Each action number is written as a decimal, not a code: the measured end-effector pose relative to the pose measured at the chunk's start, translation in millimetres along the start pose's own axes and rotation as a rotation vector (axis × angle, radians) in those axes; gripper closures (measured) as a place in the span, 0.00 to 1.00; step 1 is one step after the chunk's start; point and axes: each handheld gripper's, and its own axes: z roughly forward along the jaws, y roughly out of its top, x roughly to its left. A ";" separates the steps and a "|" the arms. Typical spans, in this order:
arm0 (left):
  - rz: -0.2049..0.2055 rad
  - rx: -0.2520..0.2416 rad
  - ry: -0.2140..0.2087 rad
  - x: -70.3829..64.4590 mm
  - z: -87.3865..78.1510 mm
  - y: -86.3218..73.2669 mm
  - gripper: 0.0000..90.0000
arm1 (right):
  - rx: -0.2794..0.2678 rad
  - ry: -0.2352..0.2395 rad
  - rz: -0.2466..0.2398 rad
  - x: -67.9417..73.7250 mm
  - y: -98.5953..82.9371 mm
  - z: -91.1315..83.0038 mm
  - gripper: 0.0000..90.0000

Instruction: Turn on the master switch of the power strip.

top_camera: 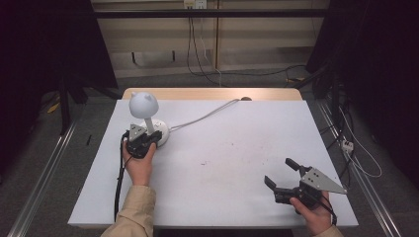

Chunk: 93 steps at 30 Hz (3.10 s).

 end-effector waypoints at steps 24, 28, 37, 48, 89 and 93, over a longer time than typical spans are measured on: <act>0.011 0.029 0.027 2.4 9.2 2.8 1.00 | 0.000 -0.003 -0.011 0.5 0.0 -0.7 0.04; -0.002 0.025 0.026 2.5 10.4 3.2 1.00 | 0.001 -0.001 -0.013 1.4 0.2 -0.5 0.04; 0.005 0.030 0.029 5.0 12.6 2.4 1.00 | -0.005 -0.007 -0.015 1.4 0.8 0.0 0.05; 0.002 0.032 0.029 3.0 15.7 4.0 1.00 | -0.004 -0.012 -0.016 0.9 0.7 0.3 0.05; -0.003 0.020 0.089 3.0 31.1 -0.2 1.00 | -0.003 -0.003 -0.021 0.8 1.9 1.5 0.05; 0.012 0.024 0.096 3.1 31.5 -0.5 1.00 | -0.004 -0.001 -0.022 1.1 2.0 1.4 0.05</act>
